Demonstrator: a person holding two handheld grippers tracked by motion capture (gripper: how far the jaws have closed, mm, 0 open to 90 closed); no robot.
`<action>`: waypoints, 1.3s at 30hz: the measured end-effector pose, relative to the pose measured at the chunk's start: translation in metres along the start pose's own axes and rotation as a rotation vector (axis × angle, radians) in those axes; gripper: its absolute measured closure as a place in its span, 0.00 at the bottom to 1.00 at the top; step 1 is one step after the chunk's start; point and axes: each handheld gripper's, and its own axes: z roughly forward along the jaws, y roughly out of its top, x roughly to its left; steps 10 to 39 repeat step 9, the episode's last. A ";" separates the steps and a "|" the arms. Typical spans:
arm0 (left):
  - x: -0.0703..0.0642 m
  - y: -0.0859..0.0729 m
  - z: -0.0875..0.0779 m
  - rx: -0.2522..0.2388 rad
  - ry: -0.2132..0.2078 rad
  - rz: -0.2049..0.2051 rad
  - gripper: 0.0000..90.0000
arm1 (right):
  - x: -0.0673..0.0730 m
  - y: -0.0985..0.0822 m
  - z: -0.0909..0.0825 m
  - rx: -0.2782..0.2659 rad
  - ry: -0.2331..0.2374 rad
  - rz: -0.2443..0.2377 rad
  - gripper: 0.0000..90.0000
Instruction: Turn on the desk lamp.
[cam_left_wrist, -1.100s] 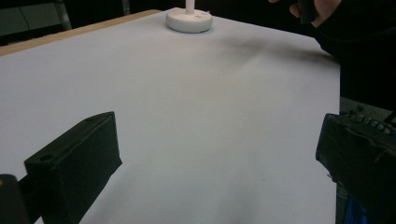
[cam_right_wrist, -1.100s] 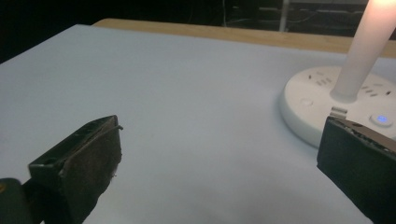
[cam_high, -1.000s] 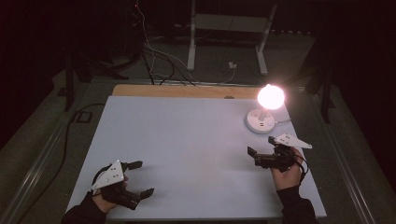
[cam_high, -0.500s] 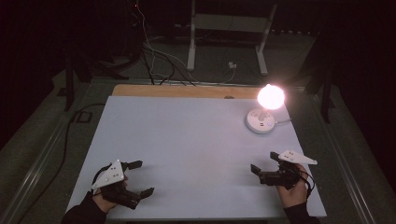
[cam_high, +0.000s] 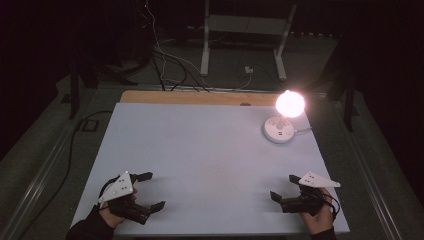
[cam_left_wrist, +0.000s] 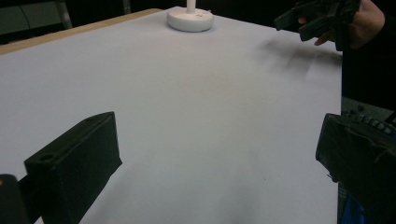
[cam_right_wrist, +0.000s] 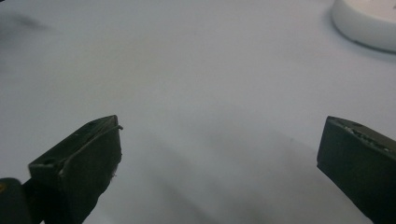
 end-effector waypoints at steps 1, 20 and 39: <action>0.000 0.000 0.000 0.002 0.001 0.000 0.00 | 0.000 0.000 0.000 -0.002 0.007 0.002 0.00; 0.000 0.000 0.000 0.001 -0.001 -0.003 0.00 | 0.002 0.001 0.004 0.025 0.004 -0.028 0.00; 0.000 0.000 0.000 0.001 -0.001 -0.003 0.00 | 0.002 0.001 0.004 0.025 0.004 -0.028 0.00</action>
